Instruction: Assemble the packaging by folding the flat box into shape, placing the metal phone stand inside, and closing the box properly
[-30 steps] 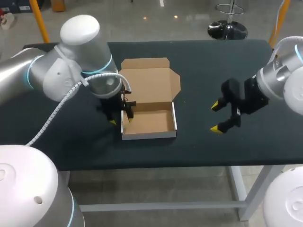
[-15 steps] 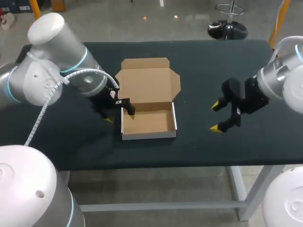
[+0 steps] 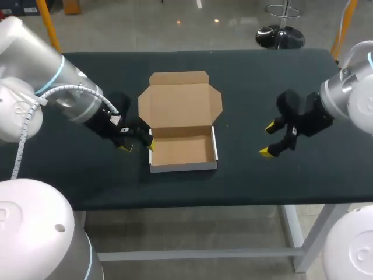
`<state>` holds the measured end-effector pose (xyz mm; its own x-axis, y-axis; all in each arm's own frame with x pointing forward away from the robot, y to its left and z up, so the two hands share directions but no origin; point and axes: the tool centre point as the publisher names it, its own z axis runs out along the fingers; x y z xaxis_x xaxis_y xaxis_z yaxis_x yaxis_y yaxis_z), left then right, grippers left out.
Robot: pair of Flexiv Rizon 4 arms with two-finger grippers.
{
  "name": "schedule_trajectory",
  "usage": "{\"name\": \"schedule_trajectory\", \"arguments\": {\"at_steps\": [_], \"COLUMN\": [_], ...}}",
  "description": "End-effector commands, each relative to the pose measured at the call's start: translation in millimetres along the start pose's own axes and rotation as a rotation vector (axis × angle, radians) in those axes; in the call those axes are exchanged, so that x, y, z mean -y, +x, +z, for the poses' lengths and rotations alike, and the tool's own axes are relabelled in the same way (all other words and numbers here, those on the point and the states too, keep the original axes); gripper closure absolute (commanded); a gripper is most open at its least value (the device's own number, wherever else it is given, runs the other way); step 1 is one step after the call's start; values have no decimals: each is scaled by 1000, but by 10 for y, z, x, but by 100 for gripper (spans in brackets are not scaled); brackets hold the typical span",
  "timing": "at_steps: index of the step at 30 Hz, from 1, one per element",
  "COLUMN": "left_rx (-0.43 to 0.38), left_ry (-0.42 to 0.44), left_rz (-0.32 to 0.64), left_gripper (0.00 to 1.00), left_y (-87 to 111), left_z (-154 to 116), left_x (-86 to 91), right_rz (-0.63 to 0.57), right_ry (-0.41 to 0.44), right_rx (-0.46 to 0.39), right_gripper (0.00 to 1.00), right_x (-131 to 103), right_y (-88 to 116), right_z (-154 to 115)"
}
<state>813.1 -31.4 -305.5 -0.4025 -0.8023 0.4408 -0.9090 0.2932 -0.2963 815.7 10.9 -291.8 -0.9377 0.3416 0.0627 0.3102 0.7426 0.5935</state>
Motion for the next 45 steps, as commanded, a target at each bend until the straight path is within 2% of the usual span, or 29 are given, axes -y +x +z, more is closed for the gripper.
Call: {"name": "schedule_trajectory", "arguments": {"at_steps": [1,6,15,25,30,45], "left_rx": [39,69,65,121,123,159], "left_ry": [49,54,58,-2,-6,-52], "left_rz": [-1,-7,-44,-139,-187,-258], "left_gripper": [0,0,0,0,0,0], "left_y": [55,59,17,12,20,67], "left_z": [-205,-373,-715,-978,-1147,-1430], "left_x": [-213,-319,-478,-550,-597,-755], "right_rz": [33,107,223,374,451,554], "right_ry": [17,30,37,66,94,157], "right_rx": [13,26,50,103,139,217], "right_gripper": [0,0,0,0,0,0], "right_x": [-9,35,125,244,278,369], "right_y": [2,-9,-31,-7,25,145], "right_z": [-41,-97,-233,-488,-633,-917]}}
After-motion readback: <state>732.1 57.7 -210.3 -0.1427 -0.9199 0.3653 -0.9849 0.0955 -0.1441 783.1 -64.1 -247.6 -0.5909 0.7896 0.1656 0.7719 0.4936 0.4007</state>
